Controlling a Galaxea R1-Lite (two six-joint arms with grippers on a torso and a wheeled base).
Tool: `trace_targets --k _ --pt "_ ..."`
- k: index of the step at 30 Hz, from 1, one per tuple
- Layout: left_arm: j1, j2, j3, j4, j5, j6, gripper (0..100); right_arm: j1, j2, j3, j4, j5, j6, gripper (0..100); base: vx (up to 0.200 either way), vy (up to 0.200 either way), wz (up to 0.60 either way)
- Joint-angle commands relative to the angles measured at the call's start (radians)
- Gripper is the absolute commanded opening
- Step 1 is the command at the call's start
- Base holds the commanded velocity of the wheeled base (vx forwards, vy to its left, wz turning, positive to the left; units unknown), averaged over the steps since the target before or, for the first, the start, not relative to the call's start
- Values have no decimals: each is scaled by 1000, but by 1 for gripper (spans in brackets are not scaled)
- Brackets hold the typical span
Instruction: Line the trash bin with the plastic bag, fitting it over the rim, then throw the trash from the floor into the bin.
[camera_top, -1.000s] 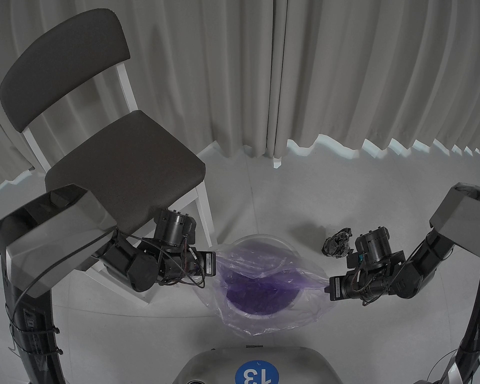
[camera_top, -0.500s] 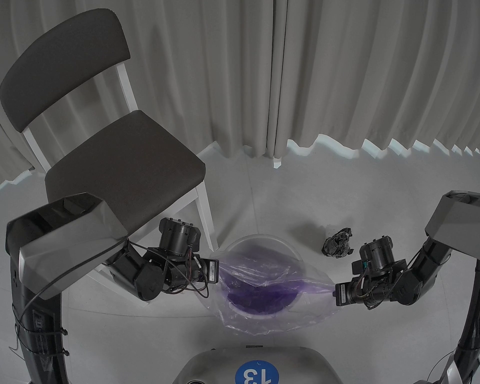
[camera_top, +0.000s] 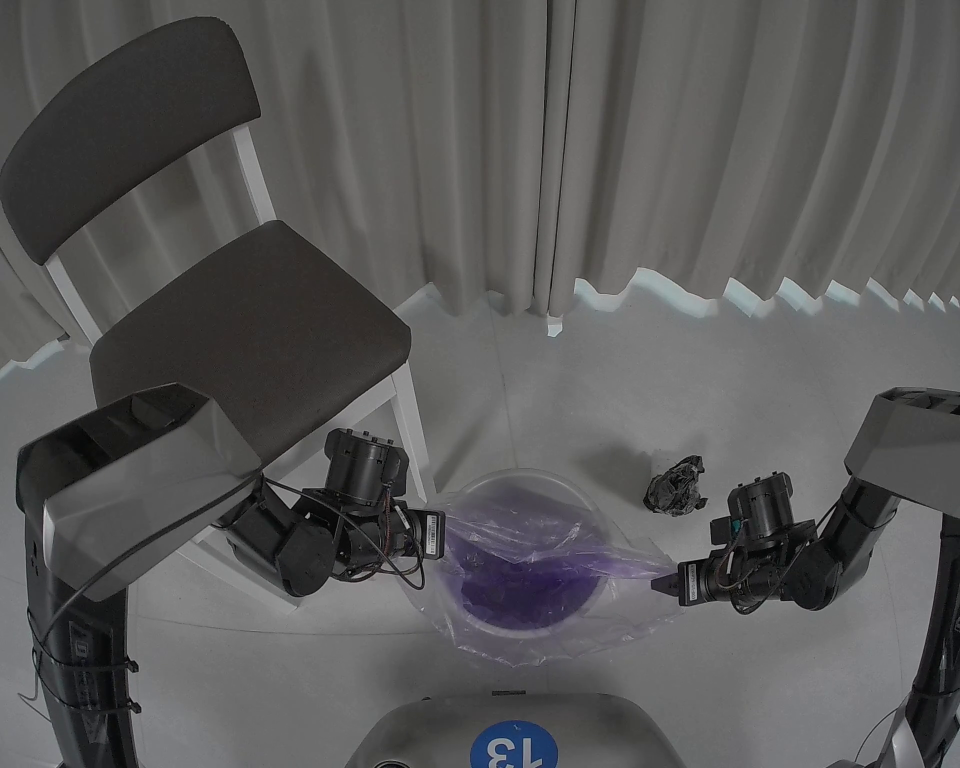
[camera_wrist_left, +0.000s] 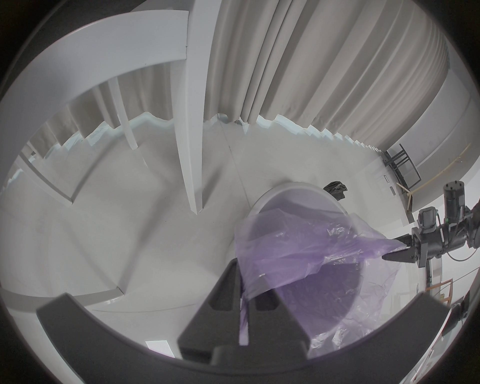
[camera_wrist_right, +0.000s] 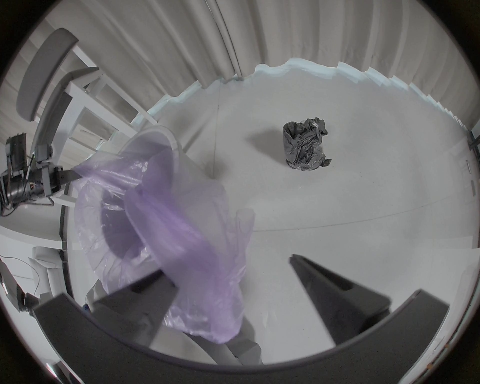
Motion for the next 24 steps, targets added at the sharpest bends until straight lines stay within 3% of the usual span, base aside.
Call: trace_targets --k 1,6,14,15,21,24 --pt "4 -6 -2 -1 8 1 0 29 -34 62 -37 -7 -7 100 0 0 0" --pt "11 -7 -2 -5 20 -1 0 37 -191 111 -51 -9 -52 100 0 0 0" --pt "7 -7 4 -7 32 1 0 90 -312 75 -35 -9 -55 100 0 0 0" --pt "3 -9 4 -7 37 1 0 127 -358 37 28 -4 -41 100 0 0 0" --pt "-2 -33 4 -5 38 2 0 176 -426 -185 377 77 103 100 0 0 0" --pt "-3 -41 5 -4 38 4 0 184 -407 -239 445 74 71 100 0 0 0"
